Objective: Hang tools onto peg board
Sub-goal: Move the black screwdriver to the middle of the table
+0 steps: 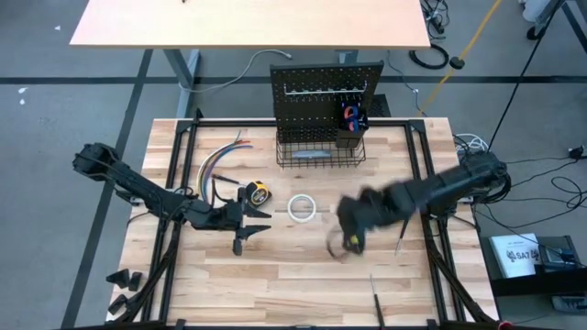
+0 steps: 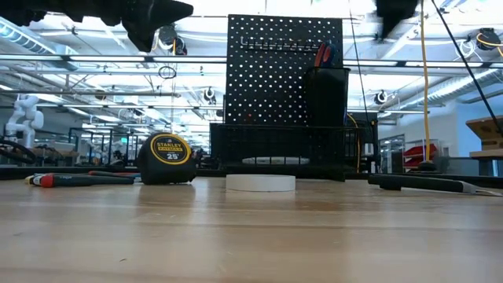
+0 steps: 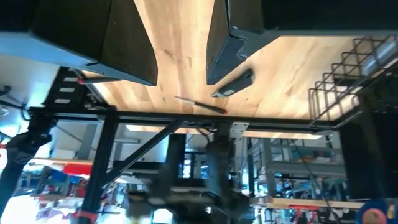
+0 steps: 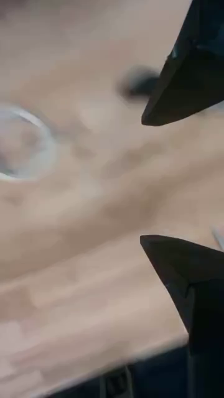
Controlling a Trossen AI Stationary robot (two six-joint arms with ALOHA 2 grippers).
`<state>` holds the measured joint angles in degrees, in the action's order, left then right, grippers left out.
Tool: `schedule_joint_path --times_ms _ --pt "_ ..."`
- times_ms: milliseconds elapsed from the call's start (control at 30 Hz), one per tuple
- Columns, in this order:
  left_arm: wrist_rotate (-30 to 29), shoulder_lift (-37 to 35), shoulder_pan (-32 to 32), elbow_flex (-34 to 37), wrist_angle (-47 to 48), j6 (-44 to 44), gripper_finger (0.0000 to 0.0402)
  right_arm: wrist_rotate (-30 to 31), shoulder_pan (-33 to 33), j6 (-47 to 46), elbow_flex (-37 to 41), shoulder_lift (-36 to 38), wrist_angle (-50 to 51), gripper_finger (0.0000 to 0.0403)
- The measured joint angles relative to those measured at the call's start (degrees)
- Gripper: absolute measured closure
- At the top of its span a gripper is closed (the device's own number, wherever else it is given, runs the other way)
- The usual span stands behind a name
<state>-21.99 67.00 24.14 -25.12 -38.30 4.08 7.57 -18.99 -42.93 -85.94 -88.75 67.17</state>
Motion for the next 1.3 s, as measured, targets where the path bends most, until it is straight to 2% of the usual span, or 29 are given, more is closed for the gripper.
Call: schedule_joint_path --times_ms 133,267,367,533,633,833,967,1067,1300 --pt "0.98 0.0 0.0 0.0 -0.74 0.11 0.0259 -4.1 -8.99 -21.73 3.36 -0.18 1.5 0.011" --pt "0.98 0.0 0.3 0.0 -0.64 1.59 0.0259 -8.4 -18.12 -38.99 7.61 -0.18 0.21 0.011" --pt "0.99 0.0 1.05 0.0 -0.59 1.57 0.0259 -9.69 -23.89 -49.77 11.24 -0.18 -4.59 0.011" --pt "1.13 0.0 1.51 0.0 -1.35 1.24 0.0259 -11.0 -30.37 -62.05 16.99 -1.34 -14.43 0.011" --pt "1.13 0.0 1.51 0.0 -2.45 0.92 0.0259 -14.07 -32.41 -64.94 18.88 -4.15 -20.63 0.011" --pt "0.96 0.0 1.51 -0.01 -3.31 -0.35 0.0259 -19.03 -32.89 -65.72 18.94 -12.34 -22.76 0.011" --pt "0.91 0.0 1.51 0.0 -2.94 -0.35 0.0259 -23.67 -32.77 -63.55 18.98 -16.36 -27.7 0.011" --pt "0.89 0.0 1.49 0.0 -2.83 -0.34 0.0259 -24.47 -32.74 -63.07 18.98 -17.96 -30.54 0.0111" --pt "0.83 0.0 1.49 0.0 -2.69 -0.33 0.0259 -26.18 -32.32 -64.54 18.96 -20.49 -31.89 0.0153"
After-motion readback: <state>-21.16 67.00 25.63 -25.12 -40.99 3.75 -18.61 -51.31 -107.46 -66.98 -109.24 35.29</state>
